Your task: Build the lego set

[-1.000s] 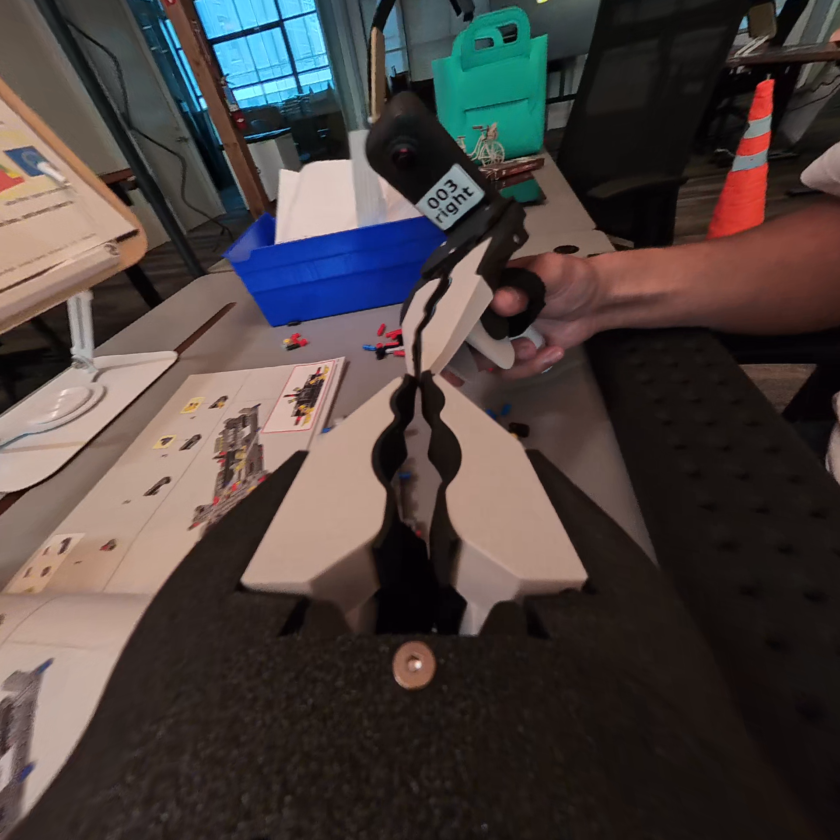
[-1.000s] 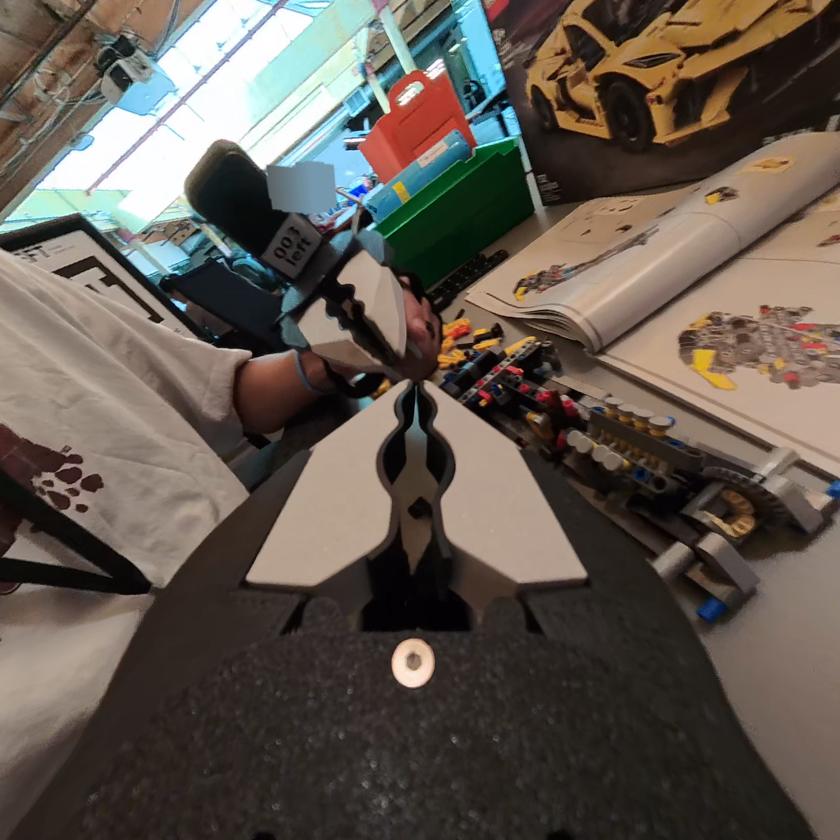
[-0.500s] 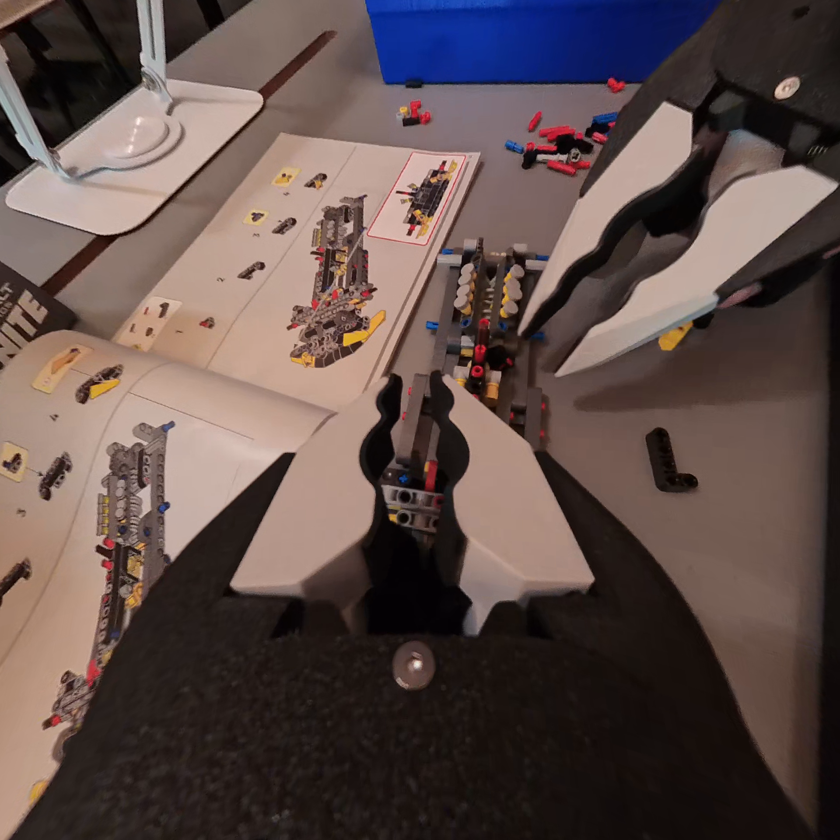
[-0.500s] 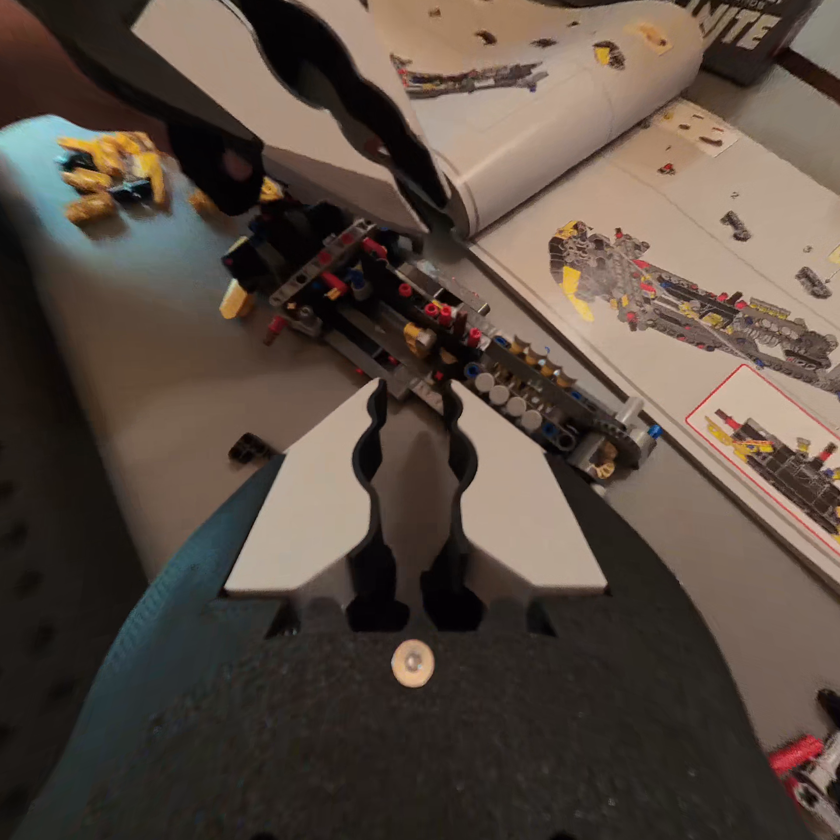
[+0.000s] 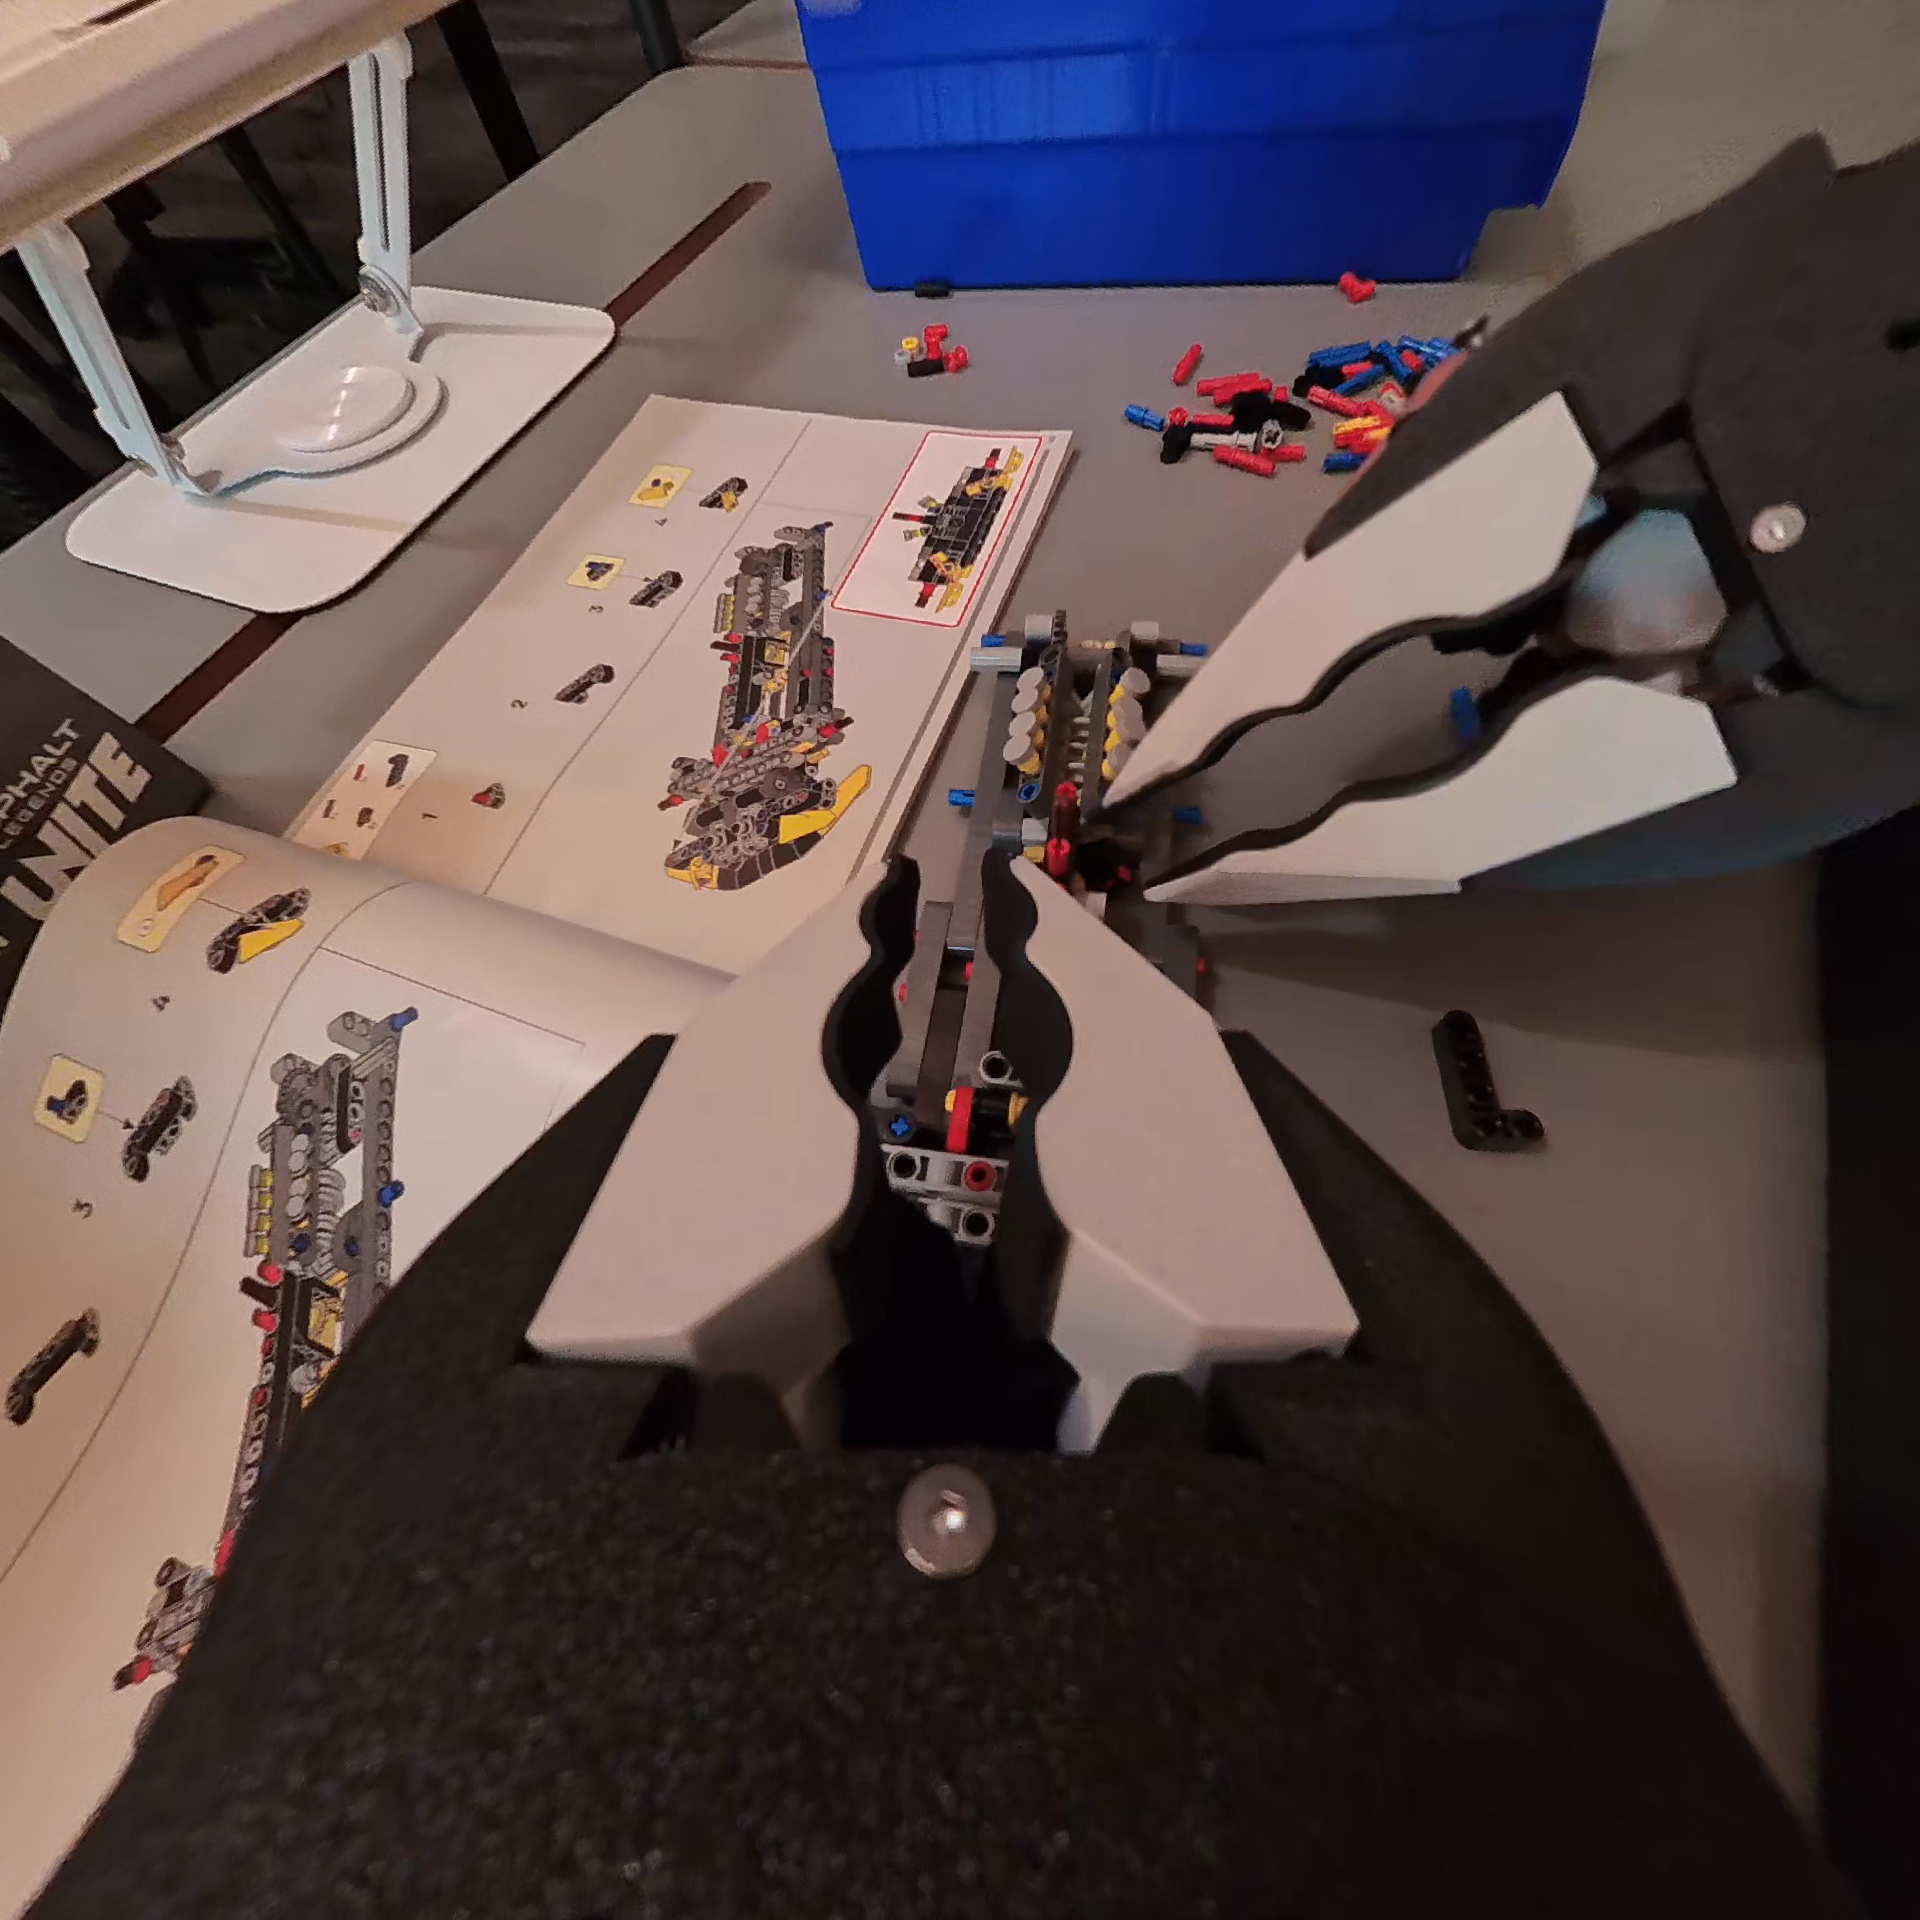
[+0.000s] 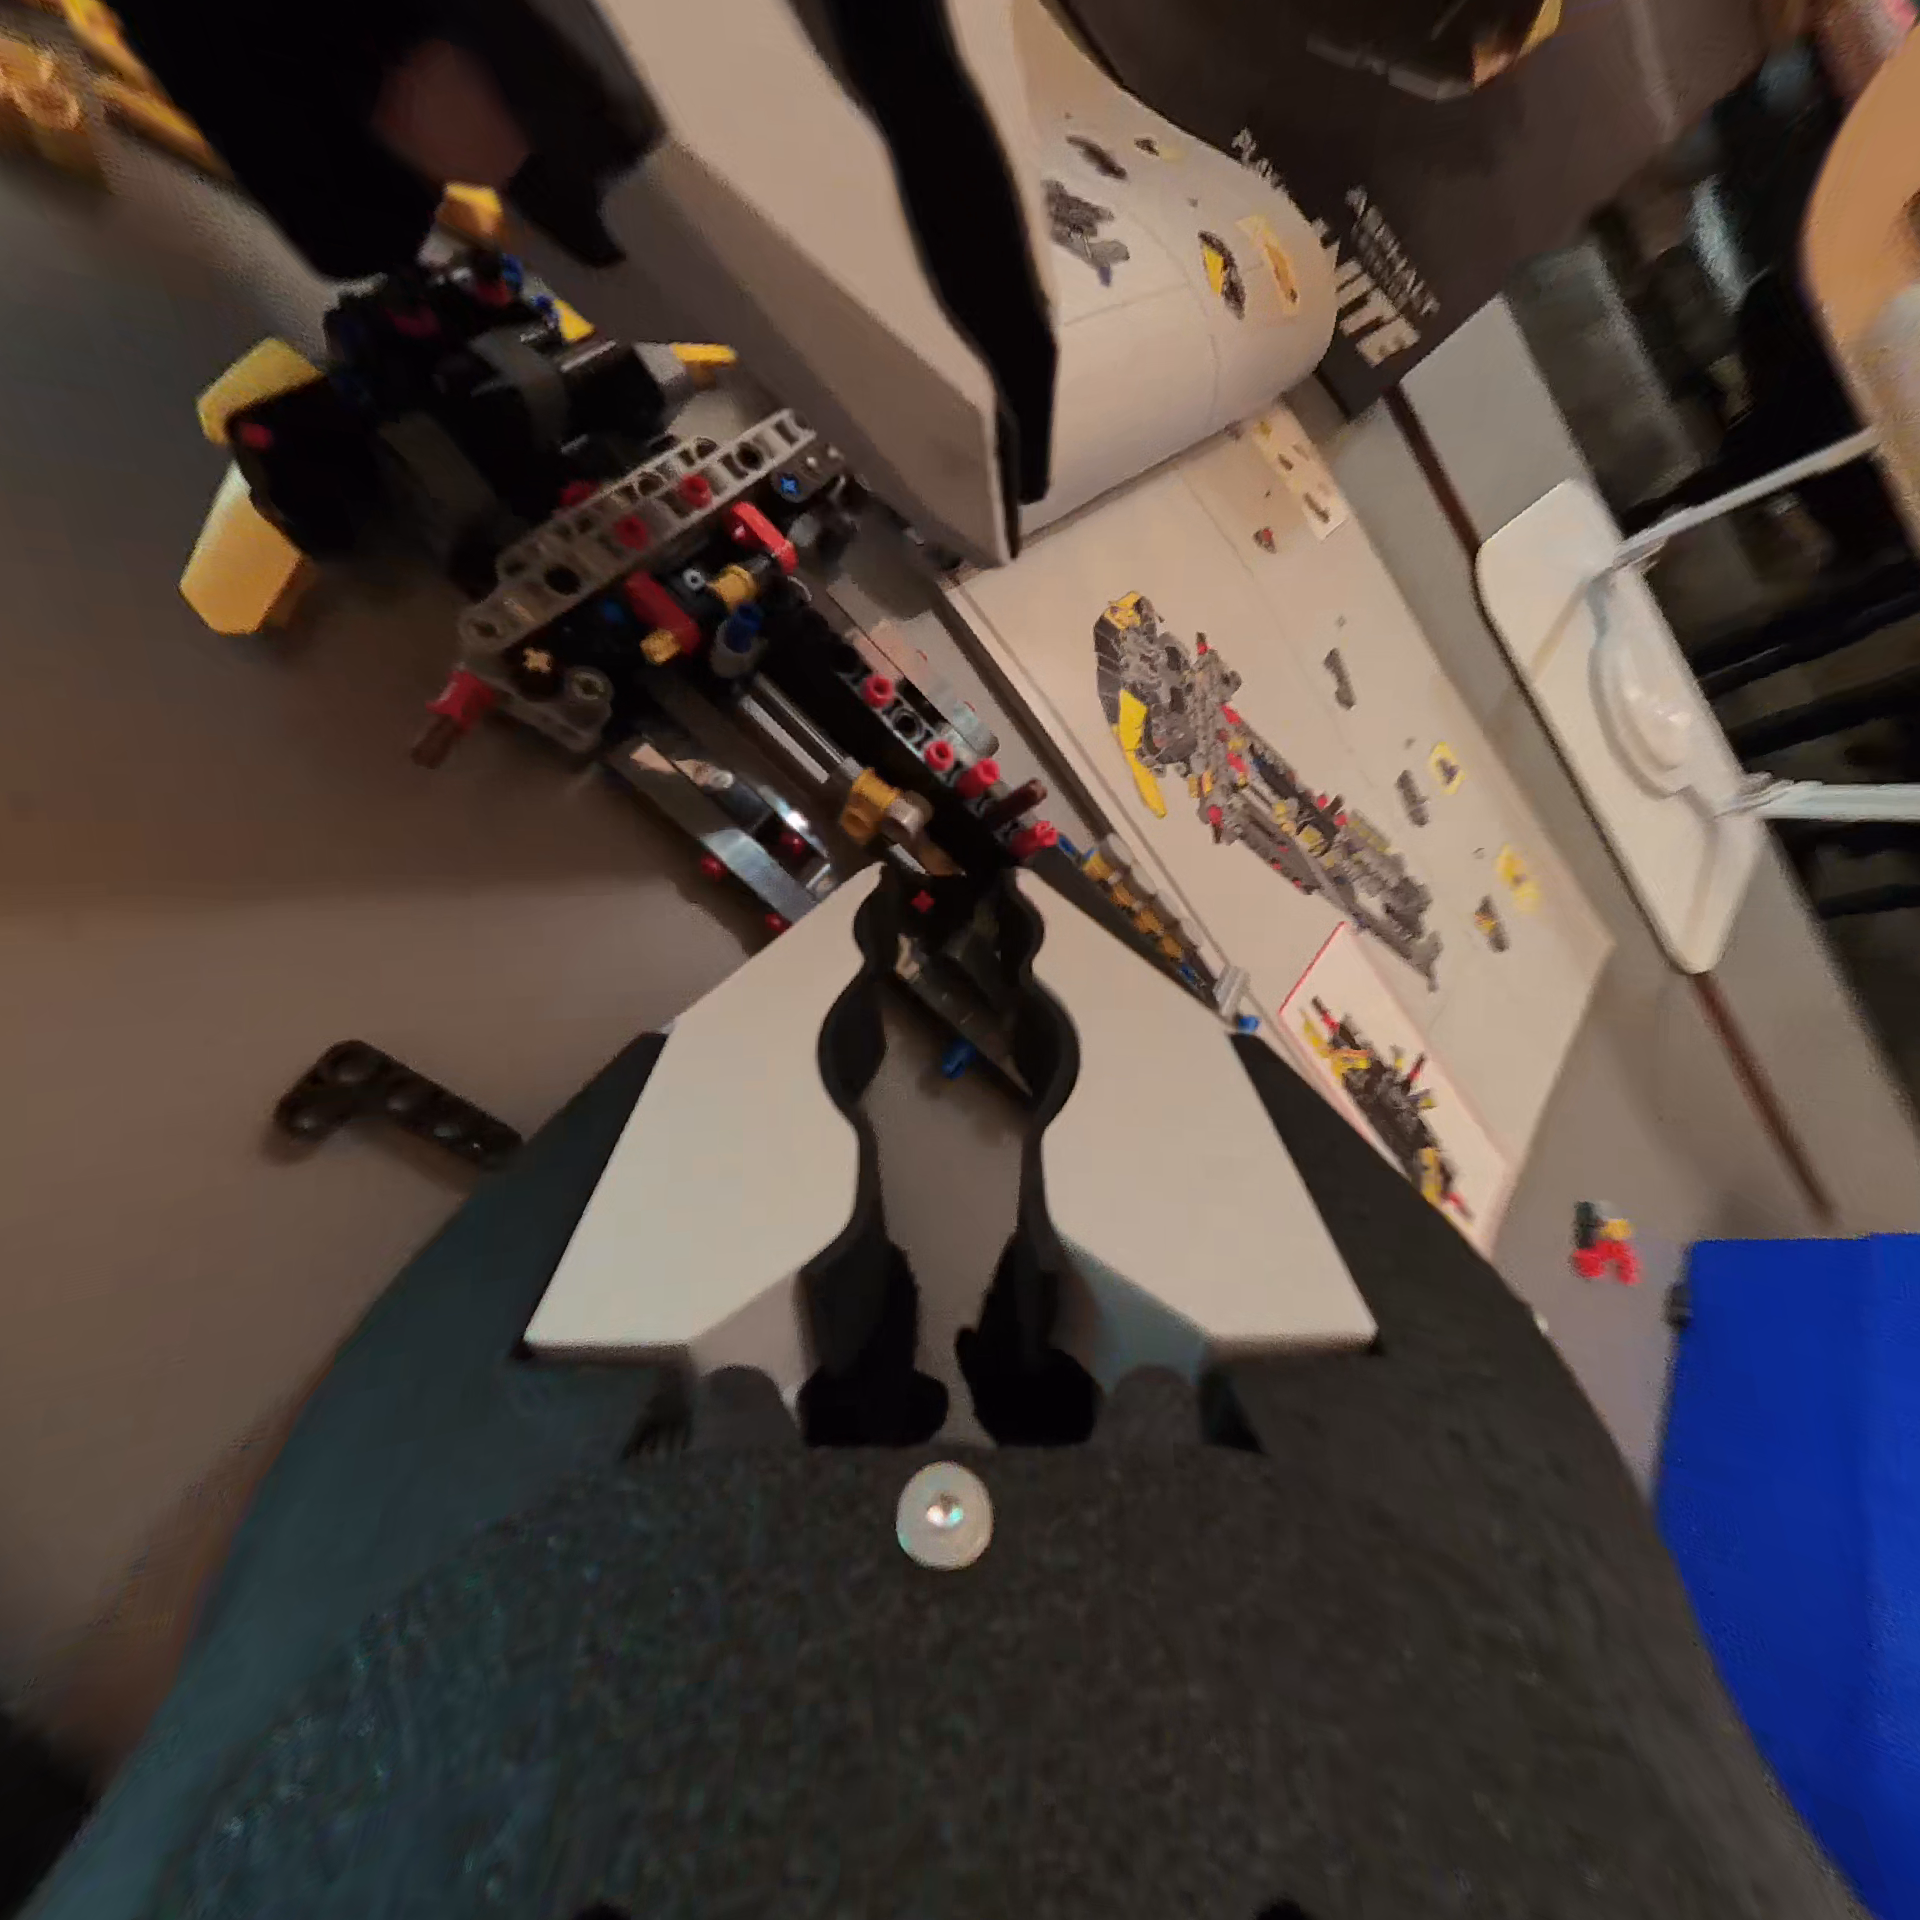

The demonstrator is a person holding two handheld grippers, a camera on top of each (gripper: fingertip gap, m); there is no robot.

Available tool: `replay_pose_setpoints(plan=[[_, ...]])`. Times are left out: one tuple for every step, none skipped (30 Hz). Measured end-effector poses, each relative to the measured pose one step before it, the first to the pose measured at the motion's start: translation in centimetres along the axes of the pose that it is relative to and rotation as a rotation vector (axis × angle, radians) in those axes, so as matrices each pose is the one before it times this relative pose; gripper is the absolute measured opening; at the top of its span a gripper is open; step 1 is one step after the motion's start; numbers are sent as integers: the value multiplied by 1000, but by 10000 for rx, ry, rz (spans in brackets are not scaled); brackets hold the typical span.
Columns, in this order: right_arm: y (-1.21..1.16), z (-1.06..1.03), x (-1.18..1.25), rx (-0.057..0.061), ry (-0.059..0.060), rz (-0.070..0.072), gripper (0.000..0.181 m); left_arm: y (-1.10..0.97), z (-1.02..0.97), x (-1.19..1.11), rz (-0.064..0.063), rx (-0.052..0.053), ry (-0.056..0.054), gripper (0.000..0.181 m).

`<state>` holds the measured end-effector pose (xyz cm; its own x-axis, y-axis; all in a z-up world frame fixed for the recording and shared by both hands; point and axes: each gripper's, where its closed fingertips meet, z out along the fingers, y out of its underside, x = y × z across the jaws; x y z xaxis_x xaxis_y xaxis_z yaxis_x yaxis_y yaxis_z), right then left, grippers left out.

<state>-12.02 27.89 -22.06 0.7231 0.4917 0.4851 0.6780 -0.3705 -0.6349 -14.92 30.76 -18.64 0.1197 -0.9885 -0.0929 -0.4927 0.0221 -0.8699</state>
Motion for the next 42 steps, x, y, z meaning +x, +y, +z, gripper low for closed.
replay_pose_setpoints(plan=[[-120, -61, 98, -8, 375, -412, 15, -52, -36, -7, 9, 13, -10, 11], [-149, -52, 113, 18, 325, -342, 11, -43, -19, -24, 5, 19, -11, 11], [-81, 49, -22, 4, 130, -244, 10, 7, -14, 9, -2, 2, 14, 11], [118, 130, -115, -133, -39, -90, 12, 17, -6, 12, -9, -12, 18, 11], [169, 145, -215, -155, -170, 39, 15, 2, -4, -19, -7, 2, -2, 11], [71, 87, -399, -48, -299, 89, 20, -37, -26, -7, -7, 19, 3, 11], [27, 43, -255, -22, -196, 117, 22, -19, -26, 26, -12, 12, 24, 11], [54, 28, 18, -20, -12, 111, 22, -10, -23, -4, -10, 2, 10, 11], [101, 60, 84, -39, 30, 76, 22, -6, -16, -37, -2, 5, -11, 11], [131, 102, 83, -49, 21, 86, 22, -9, -14, -19, -6, 7, 0, 11], [32, 63, 132, 12, 46, 150, 21, -3, 6, 20, -22, 2, 24, 11], [34, 32, 63, -5, -3, 116, 20, 23, 18, 36, -29, -7, 30, 11], [77, 38, 6, -34, -30, 61, 19, 34, 24, 31, -14, -12, 18, 11], [114, 22, 44, -39, 32, 44, 19, 35, 42, 32, 7, -14, 14, 11], [199, 78, -46, -73, -15, 60, 19, 45, 50, 57, 14, -18, 20, 11], [300, 144, -66, -102, -44, 118, 17, 58, 49, 70, 15, -31, 22, 11], [95, 35, 10, 57, -7, 148, 15, 81, 61, 55, 25, -39, 14, 11], [65, -27, -140, -9, -157, 123, 12, 58, 41, 35, 33, -29, -1, 11], [12, -82, -263, -2, -274, 164, 9, 50, 46, 32, 29, -23, 2, 11], [-115, -140, -499, 69, -446, 182, 8, 63, 32, 18, 12, -25, 6, 11], [-296, -223, -593, 172, -521, 317, 10, 52, 27, -34, -4, -19, -9, 11], [-386, -256, -686, 251, -591, 400, 10, 55, 17, -58, -10, -14, -13, 11], [-306, -201, -345, 212, -388, 386, 11, 56, 9, -53, -14, -21, -4, 11], [-160, -121, 68, 117, -124, 231, 12, 34, -7, -46, -20, -14, -8, 11], [-17, -40, 438, 34, 140, 76, 14, -7, -12, -42, -17, 7, -8, 11], [25, 21, 640, -9, 300, -25, 18, -33, -6, -7, -6, 15, 1, 11], [-31, 27, 596, 17, 304, -53, 20, -2, 0, 14, 3, 2, 4, 11], [-89, 21, 333, 32, 158, 2, 20, 28, 20, 29, 9, -19, 8, 11], [-32, 71, 80, -23, 14, 75, 20, 84, 49, 75, 23, -49, 21, 11], [104, 144, 137, -121, 78, 77, 21, 109, 54, 79, 37, -69, 15, 11], [167, 222, 2, -162, 51, -27, 21, 89, 43, 67, 39, -54, 9, 11], [194, 268, -100, -152, 34, -80, 21, 42, 22, 86, 25, -28, 27, 11], [226, 287, -34, -179, 94, -164, 21, 21, 12, 104, -1, -21, 50, 11], [-23, 117, 250, -11, 328, -202, 21, 12, 5, 96, -26, -16, 54, 11], [14, 58, 229, -45, 281, -219, 19, 52, 7, 59, -40, -18, 48, 12], [101, 30, 127, -104, 162, -126, 16, 107, 12, 60, -43, -53, 60, 12], [147, 30, 124, -110, 91, -4, 12, 118, 17, 24, -34, -69, 38, 13], [267, 43, 34, -163, -15, -70, 4, 75, 7, -24, -17, -43, 0, 13], [58, 10, -17, -38, -63, 42, 3, 75, 1, -26, -9, -39, 3, 14], [-4, -7, 4, -8, -64, 95, 3, 75, 12, -10, -12, -47, 12, 14], [12, -8, -27, -16, -45, 48, 3, 113, 30, 7, -12, -51, 15, 15], [19, -57, -74, 0, -56, -35, 2, 190, 72, 29, -11, -86, 34, 16]])
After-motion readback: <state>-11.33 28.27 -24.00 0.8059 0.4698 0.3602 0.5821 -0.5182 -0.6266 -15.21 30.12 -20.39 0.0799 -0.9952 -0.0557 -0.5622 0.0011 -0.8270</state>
